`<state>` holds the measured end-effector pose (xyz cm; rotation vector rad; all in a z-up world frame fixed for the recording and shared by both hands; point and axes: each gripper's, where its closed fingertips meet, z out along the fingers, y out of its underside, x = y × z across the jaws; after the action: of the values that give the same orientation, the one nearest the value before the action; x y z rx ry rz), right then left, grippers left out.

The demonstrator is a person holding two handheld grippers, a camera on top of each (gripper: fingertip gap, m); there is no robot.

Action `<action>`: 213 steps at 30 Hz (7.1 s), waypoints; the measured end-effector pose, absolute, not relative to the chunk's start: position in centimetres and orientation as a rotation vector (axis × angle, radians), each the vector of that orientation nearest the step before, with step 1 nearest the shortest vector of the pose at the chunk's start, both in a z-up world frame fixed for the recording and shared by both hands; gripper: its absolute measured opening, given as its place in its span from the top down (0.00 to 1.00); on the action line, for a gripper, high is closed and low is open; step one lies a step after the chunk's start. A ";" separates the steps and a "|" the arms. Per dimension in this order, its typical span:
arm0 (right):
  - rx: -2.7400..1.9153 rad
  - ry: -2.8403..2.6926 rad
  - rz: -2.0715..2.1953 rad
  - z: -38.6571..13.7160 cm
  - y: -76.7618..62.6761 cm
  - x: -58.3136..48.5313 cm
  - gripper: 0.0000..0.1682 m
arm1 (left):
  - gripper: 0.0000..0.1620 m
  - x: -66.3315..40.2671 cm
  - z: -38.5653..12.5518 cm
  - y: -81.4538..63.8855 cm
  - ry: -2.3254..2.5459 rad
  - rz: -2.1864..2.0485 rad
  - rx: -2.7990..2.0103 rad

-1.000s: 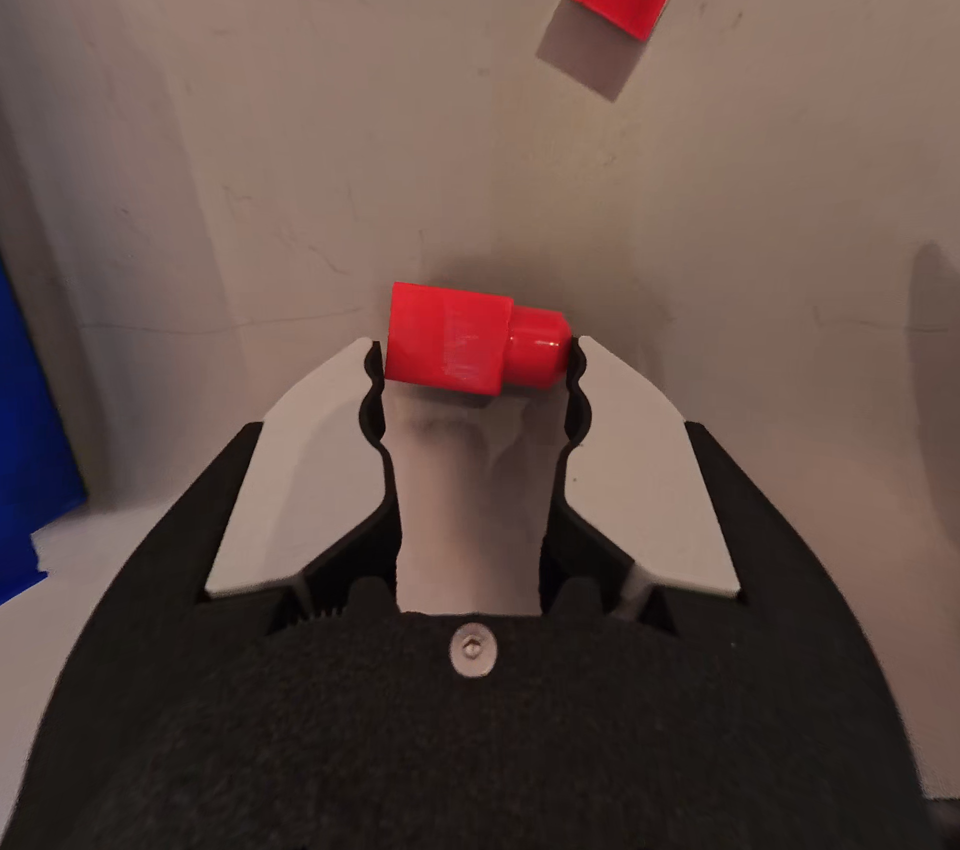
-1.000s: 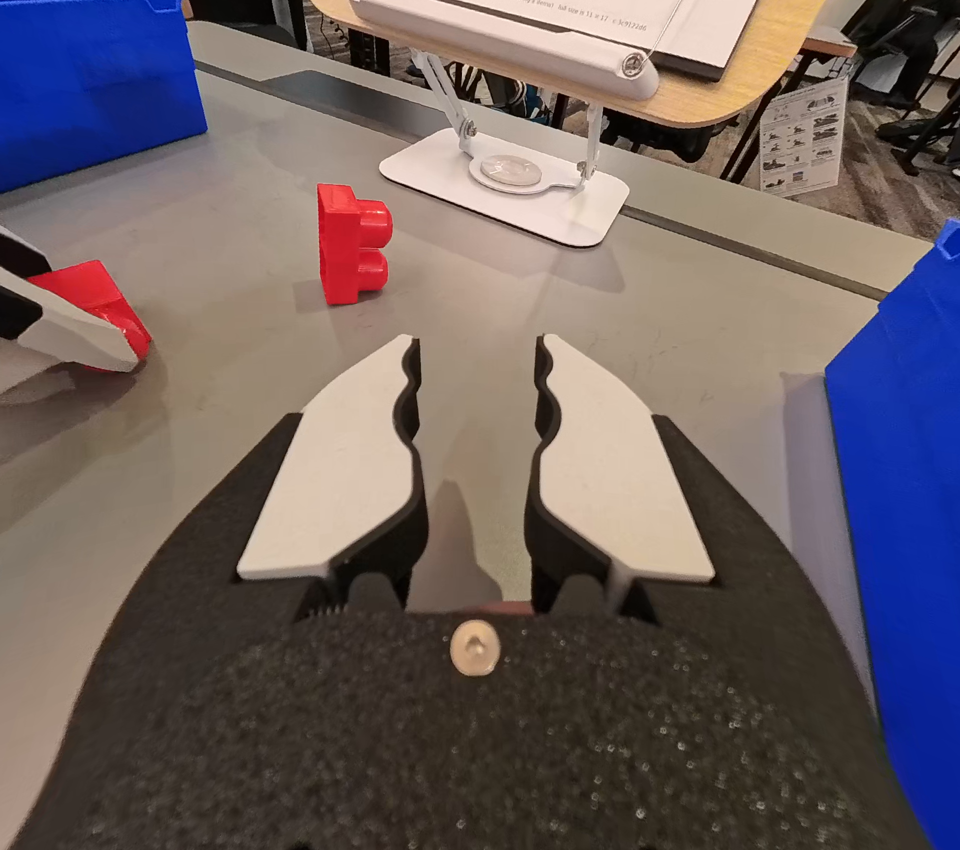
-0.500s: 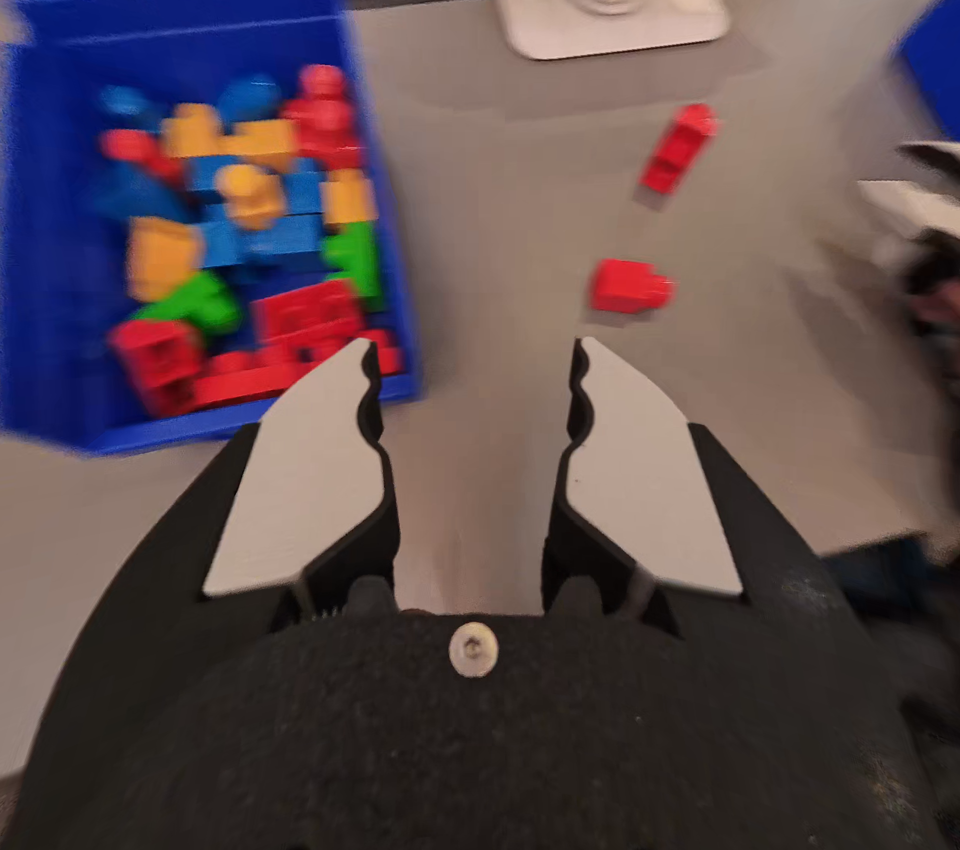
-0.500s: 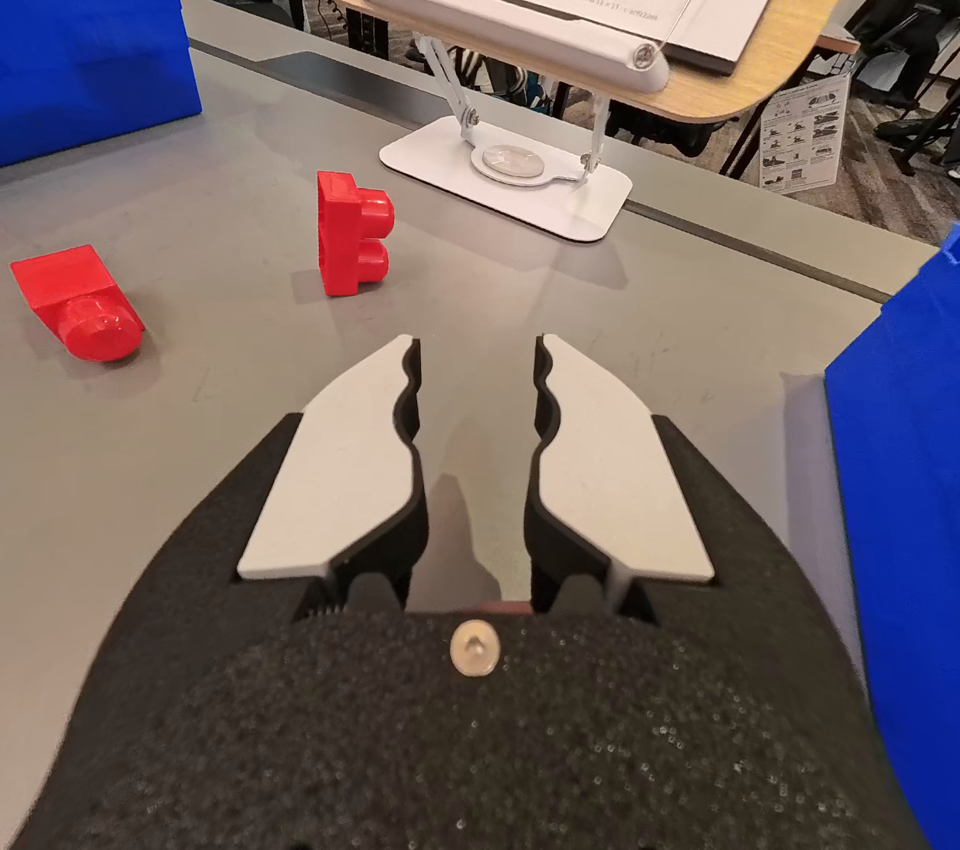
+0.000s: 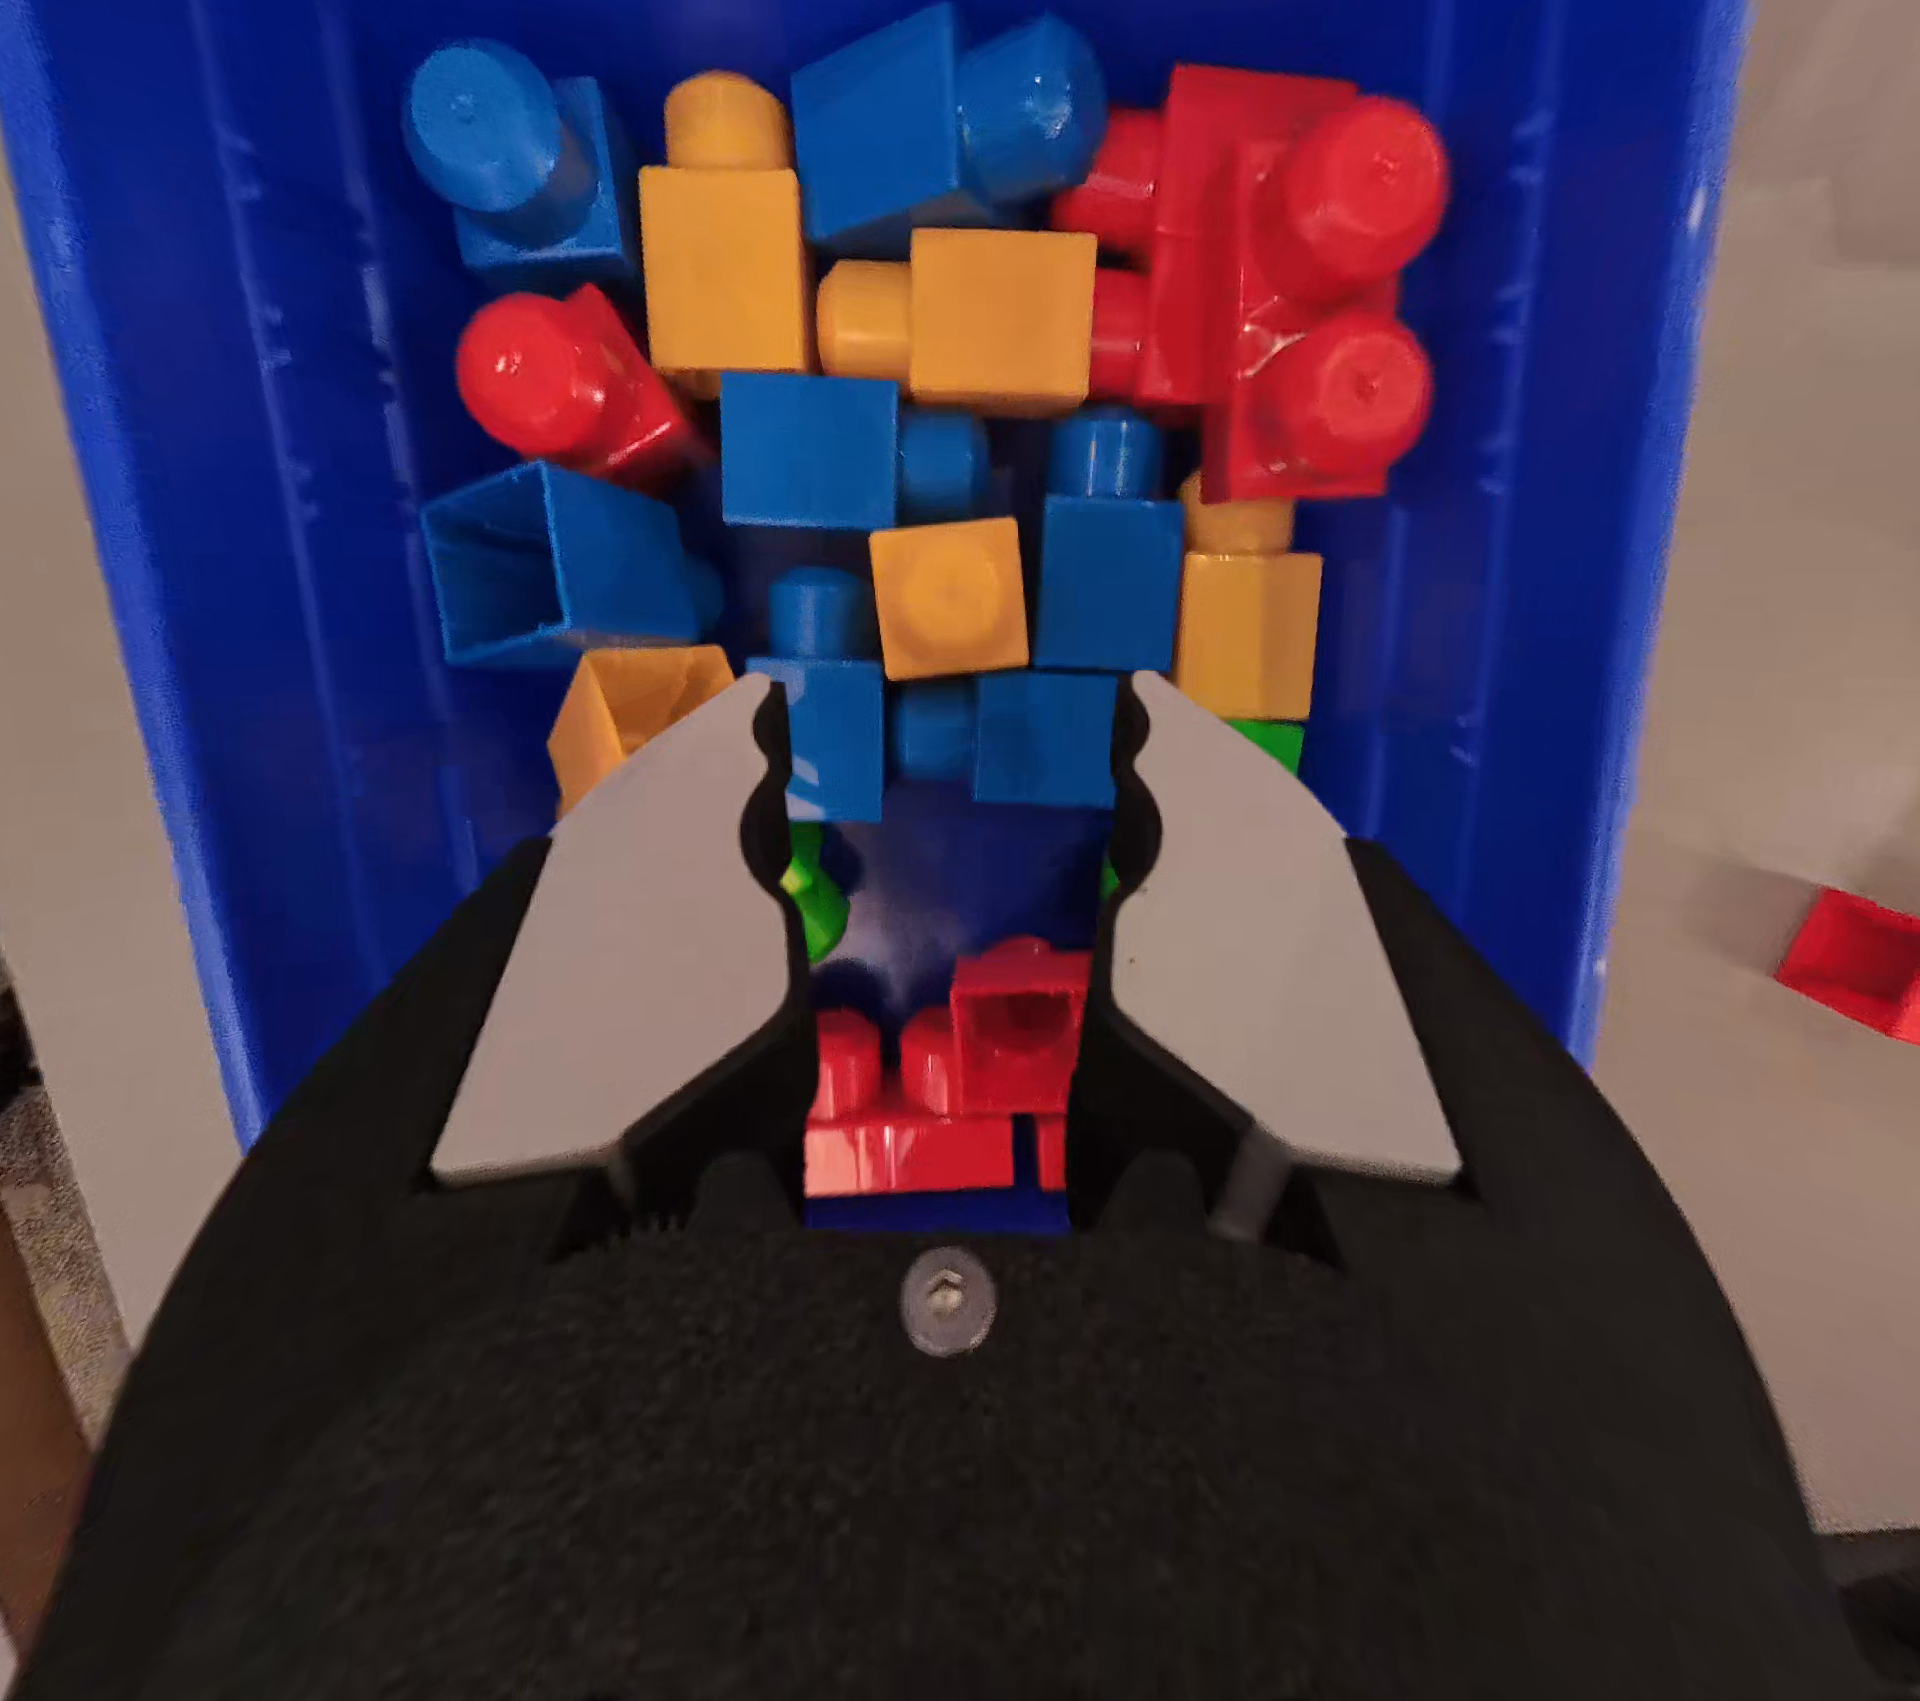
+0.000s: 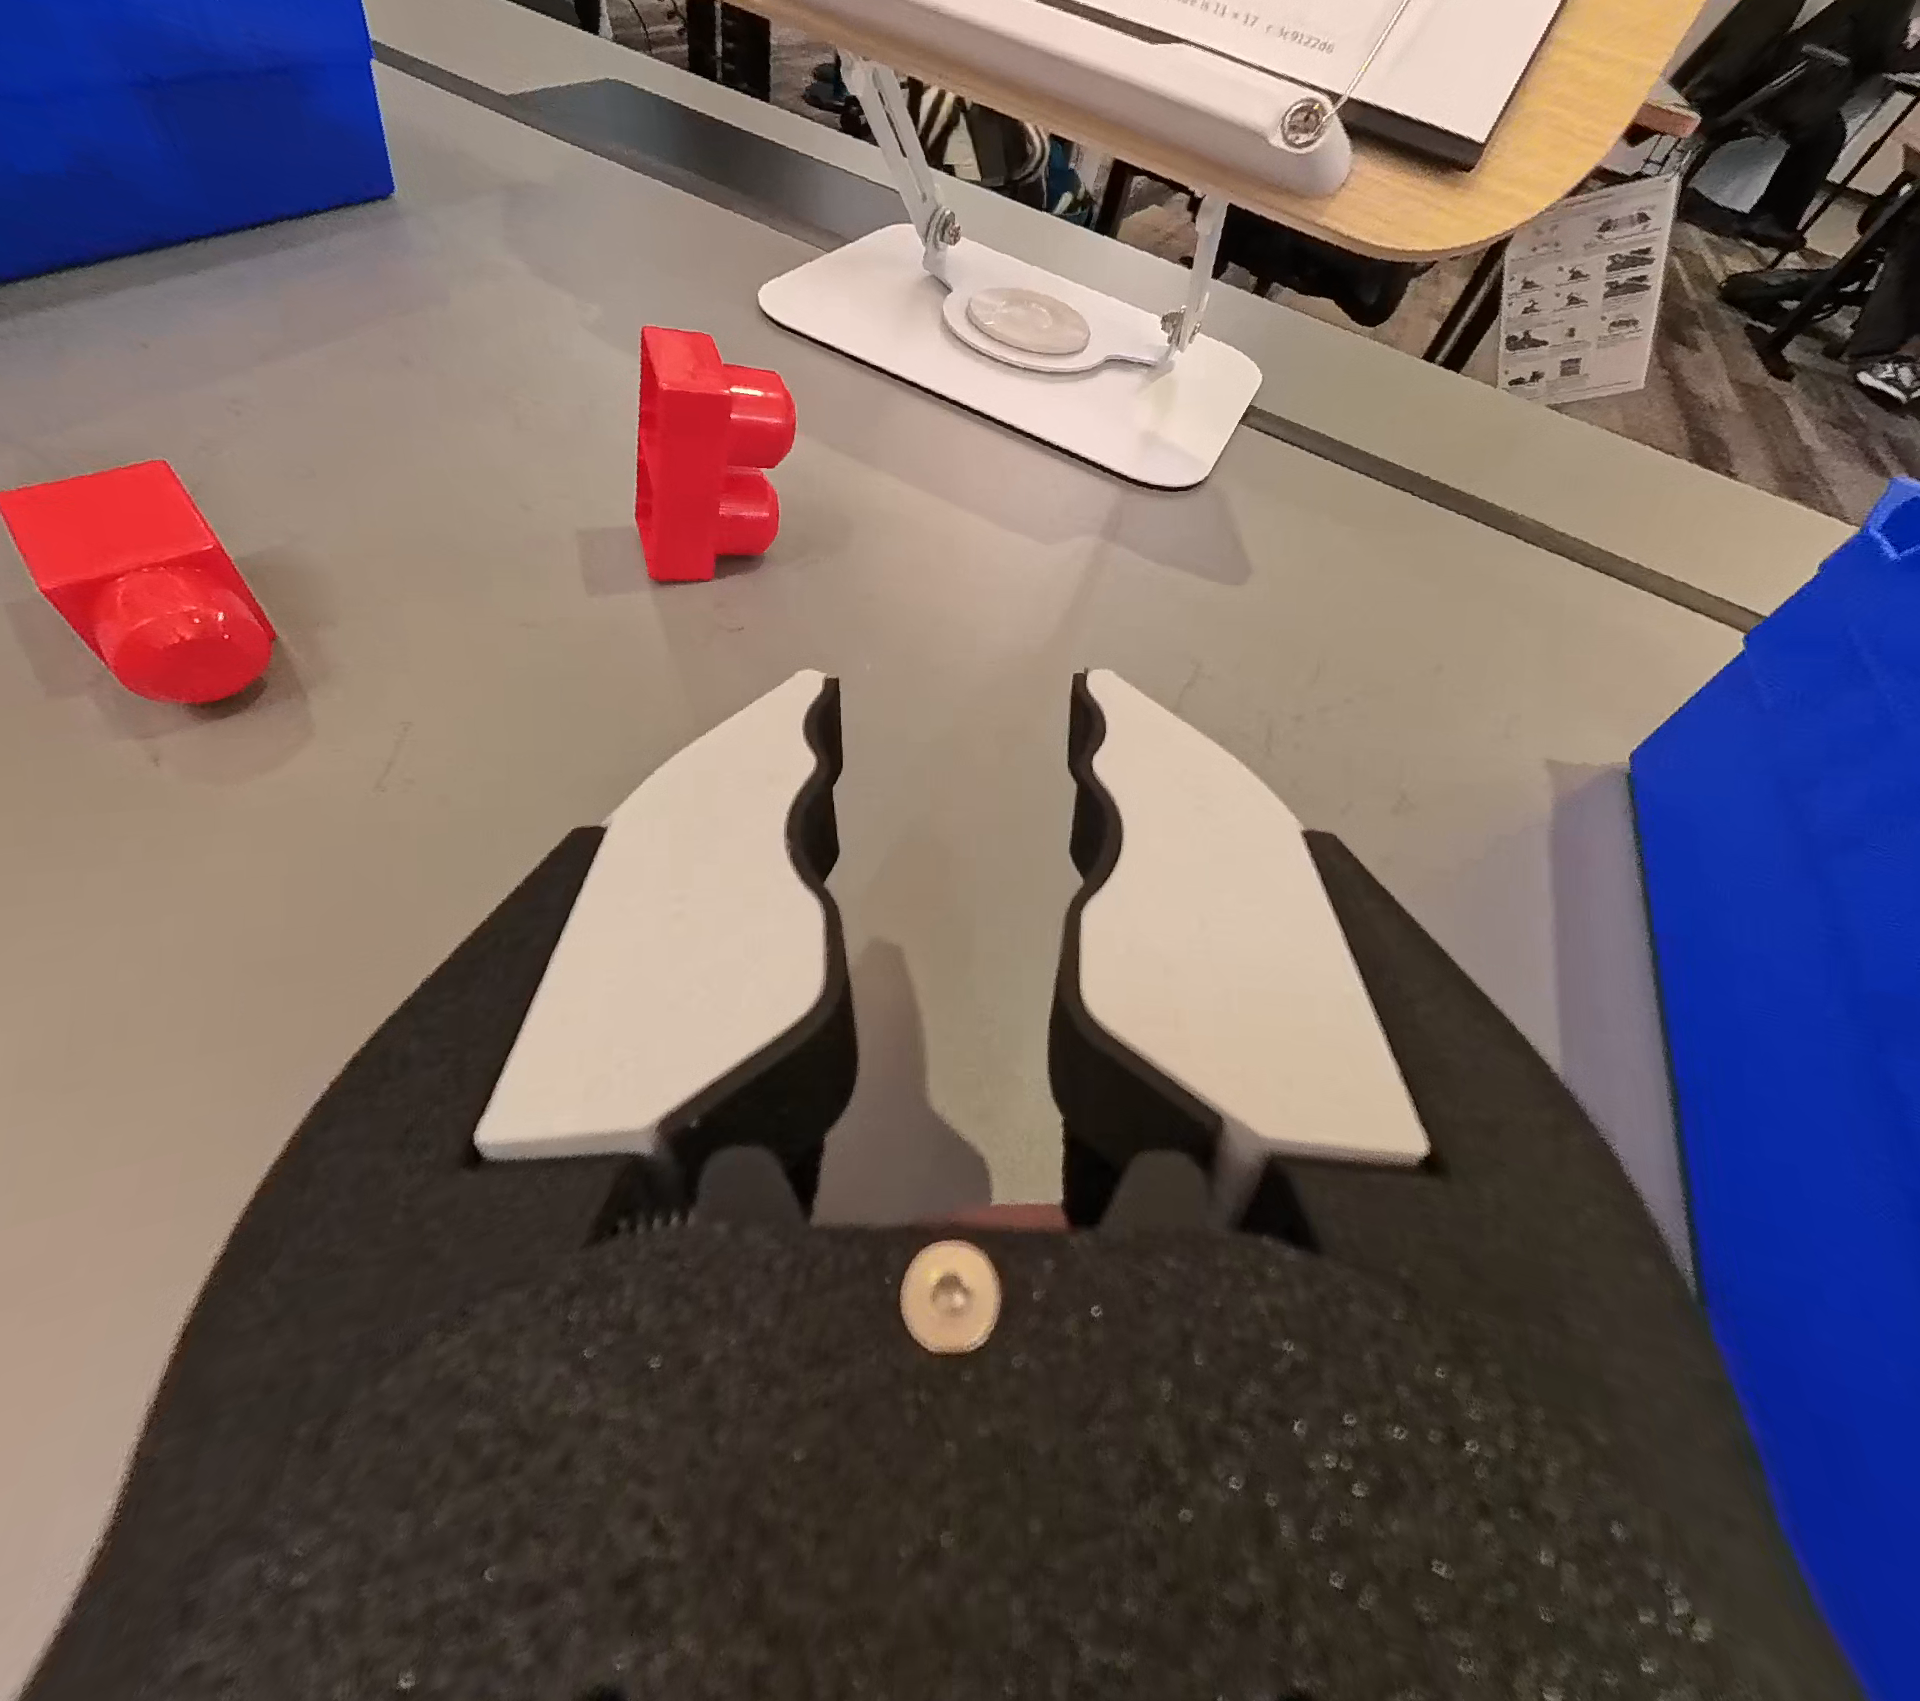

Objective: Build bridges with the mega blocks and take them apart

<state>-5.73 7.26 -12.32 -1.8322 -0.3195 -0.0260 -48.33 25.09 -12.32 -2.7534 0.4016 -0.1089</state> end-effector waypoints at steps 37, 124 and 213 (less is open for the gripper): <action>-1.842 -0.344 -0.044 -12.5 7.3 -6.0 0.75 | 0.80 -30.3 -11.8 3.1 2.415 0.594 -1.991; -1.855 -0.285 0.059 -12.5 7.3 -5.5 0.77 | 0.51 -26.2 -19.4 6.4 2.362 -0.107 -1.740; -1.827 -1.416 0.590 -15.9 18.1 -14.2 0.73 | 0.54 -23.6 -9.0 9.4 0.864 -0.836 -1.571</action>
<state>-14.20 18.05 -15.88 -1.8273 -1.4158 0.5899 -23.55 9.38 -9.03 -1.5711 0.8644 -0.8360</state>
